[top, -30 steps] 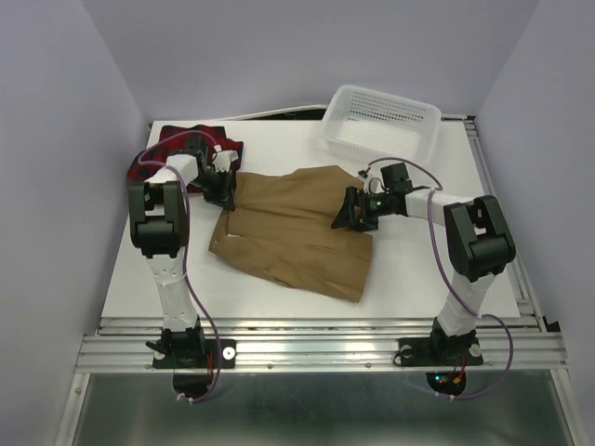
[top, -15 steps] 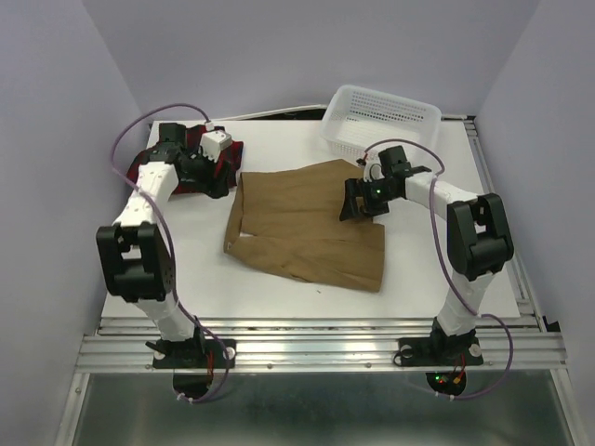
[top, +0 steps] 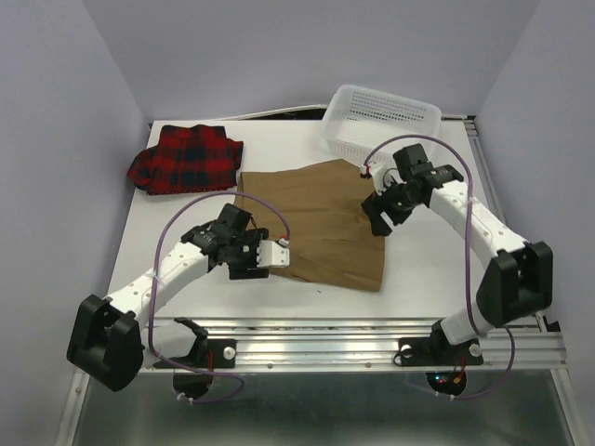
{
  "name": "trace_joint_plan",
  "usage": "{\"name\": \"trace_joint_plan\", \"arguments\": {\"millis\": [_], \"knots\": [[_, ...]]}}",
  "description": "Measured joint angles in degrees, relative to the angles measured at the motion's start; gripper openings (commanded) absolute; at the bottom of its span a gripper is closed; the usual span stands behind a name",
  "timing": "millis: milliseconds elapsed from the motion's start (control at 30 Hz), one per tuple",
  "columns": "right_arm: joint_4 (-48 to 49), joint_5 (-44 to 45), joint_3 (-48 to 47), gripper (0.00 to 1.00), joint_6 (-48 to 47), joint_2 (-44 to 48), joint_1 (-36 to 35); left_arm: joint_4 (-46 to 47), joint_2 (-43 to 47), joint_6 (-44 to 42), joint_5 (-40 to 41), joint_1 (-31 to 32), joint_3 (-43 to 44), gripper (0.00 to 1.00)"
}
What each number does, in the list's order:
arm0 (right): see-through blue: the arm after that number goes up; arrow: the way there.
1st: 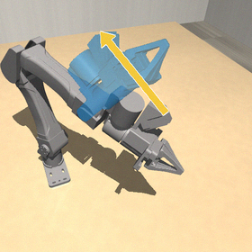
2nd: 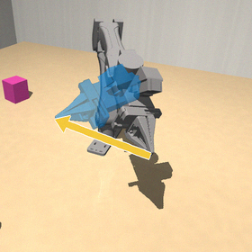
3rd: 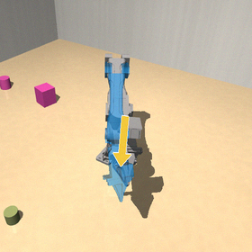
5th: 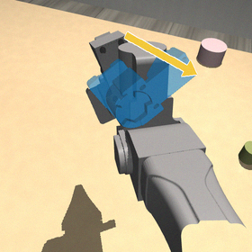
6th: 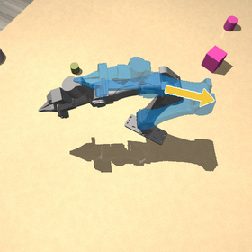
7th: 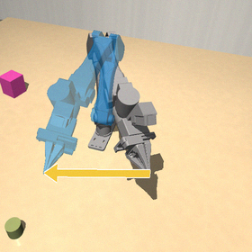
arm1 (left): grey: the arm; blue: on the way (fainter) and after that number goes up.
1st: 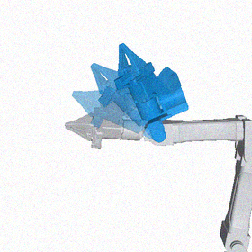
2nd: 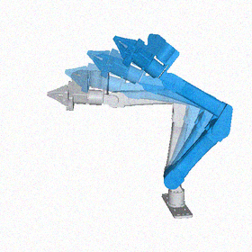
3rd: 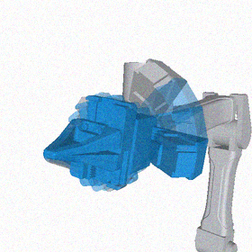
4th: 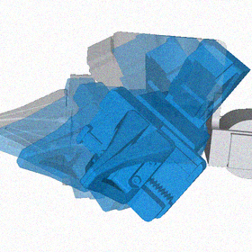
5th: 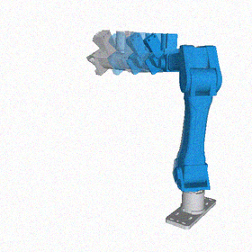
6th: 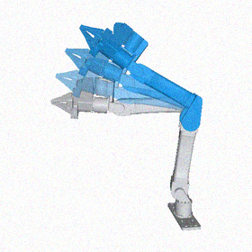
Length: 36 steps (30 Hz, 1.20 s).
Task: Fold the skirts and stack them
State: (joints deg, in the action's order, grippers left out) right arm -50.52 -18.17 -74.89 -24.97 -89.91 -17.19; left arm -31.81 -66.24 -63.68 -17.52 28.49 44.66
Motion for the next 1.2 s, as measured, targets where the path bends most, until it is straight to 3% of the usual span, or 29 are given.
{"name": "trace_joint_plan", "arguments": {"millis": [167, 200, 300, 433, 500, 567, 633, 667, 800, 967, 1200], "knots": [[-1.9, -2.3, 9.6, 0.75, -6.6, 11.8, -3.1, 3.7, -2.1, -4.6, 5.6, 2.6, -4.9, 0.71], [-1.4, -2.6, 13.3, 0.84, -7.6, 13.8, -5.4, 5.6, -3.8, -5.6, 6.7, 2.6, -4.9, 0.69], [1.9, -2.3, 20.3, 0.96, -9.0, 15.2, -10.9, 8.3, -7.1, -7.6, 8.4, 2.6, -4.9, 0.63], [6.0, -1.5, 28.1, 0.98, -10.0, 14.7, -16.5, 9.8, -9.9, -8.3, 8.9, 2.6, -4.6, 0.33], [9.3, -0.4, 30.2, 0.96, -10.5, 14.4, -16.7, 9.7, -11.0, -8.0, 7.9, 2.2, -3.6, 0.24], [13.9, 1.0, 32.3, 0.87, -11.0, 14.3, -16.7, 8.9, -11.7, -7.1, 6.5, 1.6, -1.7, 0.12], [17.2, 2.1, 33.7, 0.6, -11.5, 14.1, -16.7, 7.9, -12.3, -6.1, 4.8, 0.7, 0.4, 0.03], [18.9, 3.0, 34.2, 0.41, -12.1, 13.8, -16.9, 7.2, -12.8, -5.2, 3.3, -0.2, 2.0, 0.01], [22.0, 5.7, 34.1, 0.01, -13.2, 12.8, -17.0, 4.5, -16.1, -2.8, -2.4, -4.5, 8.2, 0.0], [20.0, 7.3, 24.8, 0.01, -13.6, 11.5, -17.0, -2.1, -21.1, -0.8, -9.5, -10.6, 15.4, 0.0], [20.7, 5.7, -5.5, 0.06, -16.5, -3.0, -13.4, -9.1, -32.2, 3.4, -19.6, -17.1, 29.3, 0.0]]}}
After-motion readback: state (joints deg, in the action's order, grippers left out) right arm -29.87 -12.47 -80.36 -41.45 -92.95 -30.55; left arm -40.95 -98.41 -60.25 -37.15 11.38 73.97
